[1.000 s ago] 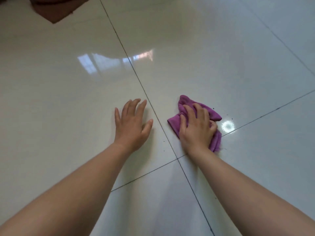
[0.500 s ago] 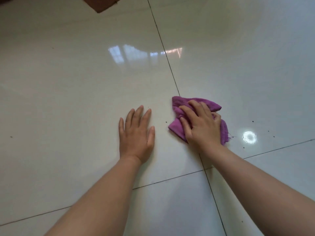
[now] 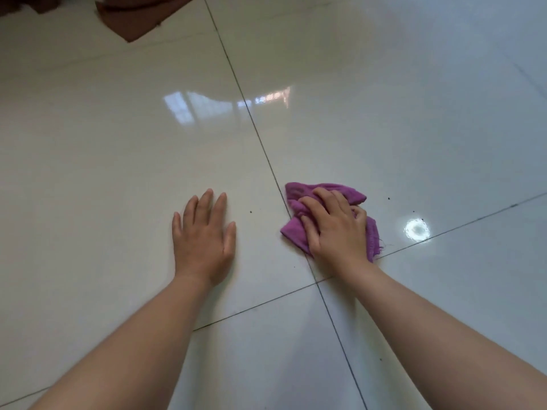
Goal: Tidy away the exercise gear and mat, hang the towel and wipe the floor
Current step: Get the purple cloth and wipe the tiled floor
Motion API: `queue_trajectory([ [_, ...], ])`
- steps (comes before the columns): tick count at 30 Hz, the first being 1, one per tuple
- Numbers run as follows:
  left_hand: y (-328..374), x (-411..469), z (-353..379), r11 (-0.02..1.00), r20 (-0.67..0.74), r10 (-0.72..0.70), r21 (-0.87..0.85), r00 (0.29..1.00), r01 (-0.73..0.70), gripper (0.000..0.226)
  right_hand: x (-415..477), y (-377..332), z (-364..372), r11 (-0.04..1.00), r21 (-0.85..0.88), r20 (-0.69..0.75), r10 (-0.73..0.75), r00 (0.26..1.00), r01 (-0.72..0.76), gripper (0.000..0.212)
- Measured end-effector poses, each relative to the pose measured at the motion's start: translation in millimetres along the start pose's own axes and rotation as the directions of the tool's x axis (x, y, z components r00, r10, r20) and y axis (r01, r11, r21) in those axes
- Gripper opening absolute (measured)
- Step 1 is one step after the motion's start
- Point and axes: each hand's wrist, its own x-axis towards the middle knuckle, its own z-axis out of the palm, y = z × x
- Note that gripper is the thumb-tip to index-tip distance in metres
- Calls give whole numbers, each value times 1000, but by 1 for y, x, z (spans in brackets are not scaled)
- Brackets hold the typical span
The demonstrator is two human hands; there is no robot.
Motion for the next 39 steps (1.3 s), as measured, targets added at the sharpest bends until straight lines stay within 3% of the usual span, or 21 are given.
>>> queue_trajectory([
  [6,9,6,-12,991,46,70,111,996,-74,67,-5,31,-5,950,-1,-77,311,947,-312,41],
  [13,101,38,-4,964,78,257,55,963,-262,62,-2,77,-19,927,-13,-112,370,922,-374,40],
  [18,162,65,23,975,83,224,-3,971,-224,54,12,103,-22,896,-27,-175,433,884,-444,33],
  [23,167,71,35,985,37,173,-34,984,-172,60,42,121,-20,865,-64,-173,482,859,-498,37],
  [28,169,73,34,984,10,175,-47,985,-174,64,81,131,-19,887,-84,-85,447,891,-453,43],
  [32,169,73,35,985,4,164,-53,986,-163,63,72,128,-23,995,-50,8,85,996,-84,40],
  [35,169,74,34,985,10,166,-44,986,-165,62,50,146,-33,995,-27,50,-91,995,93,35],
  [37,169,74,35,985,15,167,-41,986,-166,62,49,161,-38,999,-31,37,-8,999,9,35],
  [39,170,73,35,985,13,168,-49,986,-167,61,54,171,-41,981,-29,-12,192,981,-192,37],
])
